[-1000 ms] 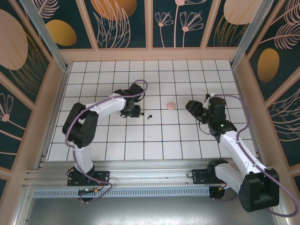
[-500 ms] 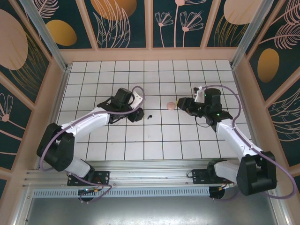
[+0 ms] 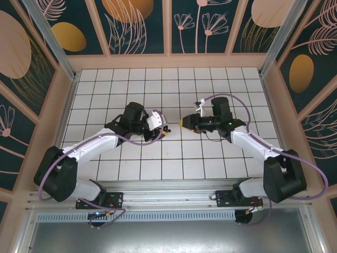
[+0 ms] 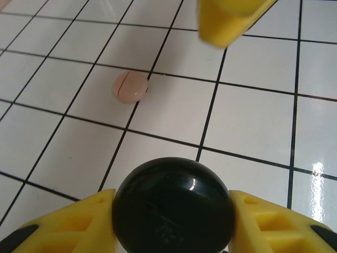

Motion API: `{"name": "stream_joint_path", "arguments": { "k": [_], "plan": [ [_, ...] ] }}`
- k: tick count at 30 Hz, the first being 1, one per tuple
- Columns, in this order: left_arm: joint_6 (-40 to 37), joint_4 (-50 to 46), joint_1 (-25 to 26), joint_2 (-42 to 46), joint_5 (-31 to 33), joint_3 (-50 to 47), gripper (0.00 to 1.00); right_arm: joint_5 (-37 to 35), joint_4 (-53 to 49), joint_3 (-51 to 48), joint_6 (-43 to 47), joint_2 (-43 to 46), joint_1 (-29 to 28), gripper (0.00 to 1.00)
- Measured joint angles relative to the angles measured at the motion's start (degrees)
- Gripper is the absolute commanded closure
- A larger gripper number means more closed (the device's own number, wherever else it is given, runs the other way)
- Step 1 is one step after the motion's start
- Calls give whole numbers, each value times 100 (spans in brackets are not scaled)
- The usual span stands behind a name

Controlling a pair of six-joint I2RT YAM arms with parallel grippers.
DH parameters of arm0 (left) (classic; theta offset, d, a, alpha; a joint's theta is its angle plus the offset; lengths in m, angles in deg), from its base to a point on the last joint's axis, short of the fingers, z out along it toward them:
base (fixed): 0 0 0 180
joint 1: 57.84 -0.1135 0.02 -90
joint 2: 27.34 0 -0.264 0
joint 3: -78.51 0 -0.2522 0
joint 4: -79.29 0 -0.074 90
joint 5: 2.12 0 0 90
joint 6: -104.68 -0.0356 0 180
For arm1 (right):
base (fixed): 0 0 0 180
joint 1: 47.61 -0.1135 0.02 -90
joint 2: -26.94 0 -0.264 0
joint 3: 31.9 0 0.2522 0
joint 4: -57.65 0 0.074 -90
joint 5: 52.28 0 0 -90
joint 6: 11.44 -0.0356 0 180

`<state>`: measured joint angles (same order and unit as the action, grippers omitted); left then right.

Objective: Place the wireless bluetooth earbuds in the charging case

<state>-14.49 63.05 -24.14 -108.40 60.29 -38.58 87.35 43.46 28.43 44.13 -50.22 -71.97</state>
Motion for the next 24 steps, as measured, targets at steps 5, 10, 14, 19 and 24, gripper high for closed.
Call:
{"name": "stream_joint_path", "arguments": {
  "k": [5,10,14,19,24],
  "plan": [
    [-177,59,0,0,-184,0,75,46,153,284,0,-372,-365,54],
    [-256,83,0,0,-258,0,76,103,149,511,11,-669,-584,54],
    [-275,92,0,0,-352,0,76,81,83,625,96,-828,-636,54],
    [-275,105,0,2,-417,0,76,11,9,813,153,-994,-699,56],
    [-273,127,0,17,-461,0,76,-15,-28,901,243,-1113,-791,64]
  ]
}}
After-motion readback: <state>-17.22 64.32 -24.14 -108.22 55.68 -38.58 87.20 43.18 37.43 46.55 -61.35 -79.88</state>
